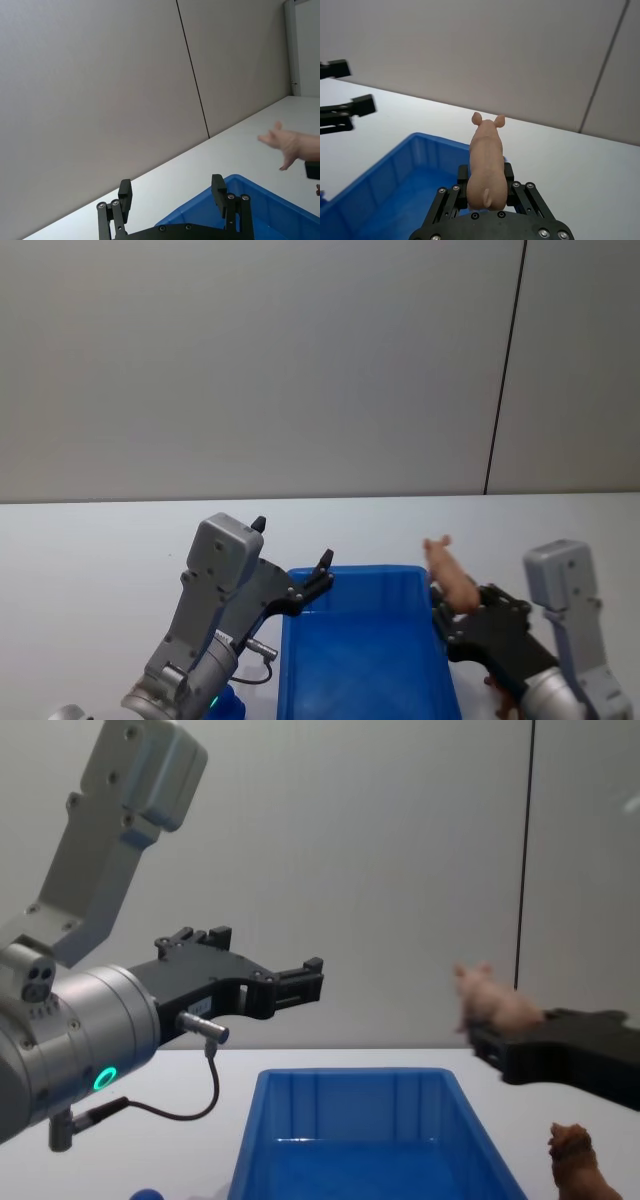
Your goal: Pick up the two dolls from the table and place them into the box.
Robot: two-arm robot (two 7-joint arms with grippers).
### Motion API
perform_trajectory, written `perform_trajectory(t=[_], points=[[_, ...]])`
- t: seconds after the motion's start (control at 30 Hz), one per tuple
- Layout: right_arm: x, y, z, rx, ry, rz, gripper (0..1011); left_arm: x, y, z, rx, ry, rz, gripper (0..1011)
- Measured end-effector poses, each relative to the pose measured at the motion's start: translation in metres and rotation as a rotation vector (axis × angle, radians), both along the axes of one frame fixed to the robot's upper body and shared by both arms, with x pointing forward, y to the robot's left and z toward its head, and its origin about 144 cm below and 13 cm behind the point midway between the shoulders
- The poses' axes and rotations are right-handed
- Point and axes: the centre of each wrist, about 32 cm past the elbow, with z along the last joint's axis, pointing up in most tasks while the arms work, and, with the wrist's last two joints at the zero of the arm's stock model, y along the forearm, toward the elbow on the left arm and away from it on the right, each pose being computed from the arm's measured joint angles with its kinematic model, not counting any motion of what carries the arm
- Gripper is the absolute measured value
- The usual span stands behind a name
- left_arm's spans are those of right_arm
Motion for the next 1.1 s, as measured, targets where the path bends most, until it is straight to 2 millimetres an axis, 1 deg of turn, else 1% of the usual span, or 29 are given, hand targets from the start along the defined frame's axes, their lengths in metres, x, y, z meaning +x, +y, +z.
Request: perform_trajectory(t=[0.1,0.17,0.2,0.27,0.3,0.4,0.43,0.47,0.53,0.6,0.7,0.73,0.77,0.87,1.1], points=[[0.005,0.005,0.001,0.0,0.006,0.048,381,0.0,0.0,0.0,0.0,0.0,0.0,1001],[0.008,0.008,0.0,-0.001,0.01,0.066,407,0.0,0.0,0.0,0.0,0.0,0.0,1001],[0.01,0.01,0.001,-0.001,0.012,0.08,467,0.0,0.0,0.0,0.0,0.0,0.0,1001],[0.014,0.015,0.0,-0.003,0.024,0.115,480,0.0,0.0,0.0,0.0,0.0,0.0,1001],[0.016,0.016,0.0,-0.005,0.029,0.128,530,0.0,0.0,0.0,0.0,0.0,0.0,1001],[0.021,0.022,-0.001,-0.009,0.044,0.163,627,0.0,0.0,0.0,0.0,0.0,0.0,1001],[0.023,0.024,-0.001,-0.011,0.05,0.176,675,0.0,0.0,0.0,0.0,0.0,0.0,1001],[0.024,0.025,-0.002,-0.013,0.054,0.183,687,0.0,0.0,0.0,0.0,0.0,0.0,1001],[0.026,0.028,-0.002,-0.016,0.061,0.193,768,0.0,0.0,0.0,0.0,0.0,0.0,1001],[0.027,0.029,-0.002,-0.018,0.064,0.195,808,0.0,0.0,0.0,0.0,0.0,0.0,1001],[0.029,0.031,-0.003,-0.024,0.071,0.191,933,0.0,0.0,0.0,0.0,0.0,0.0,1001],[0.029,0.031,-0.003,-0.026,0.072,0.186,933,0.0,0.0,0.0,0.0,0.0,0.0,1001],[0.028,0.031,-0.003,-0.027,0.073,0.183,962,0.0,0.0,0.0,0.0,0.0,0.0,1001],[0.027,0.03,-0.004,-0.032,0.076,0.161,1001,0.0,0.0,0.0,0.0,0.0,0.0,1001],[0.02,0.024,-0.003,-0.043,0.073,0.092,1001,0.0,0.0,0.0,0.0,0.0,0.0,1001]])
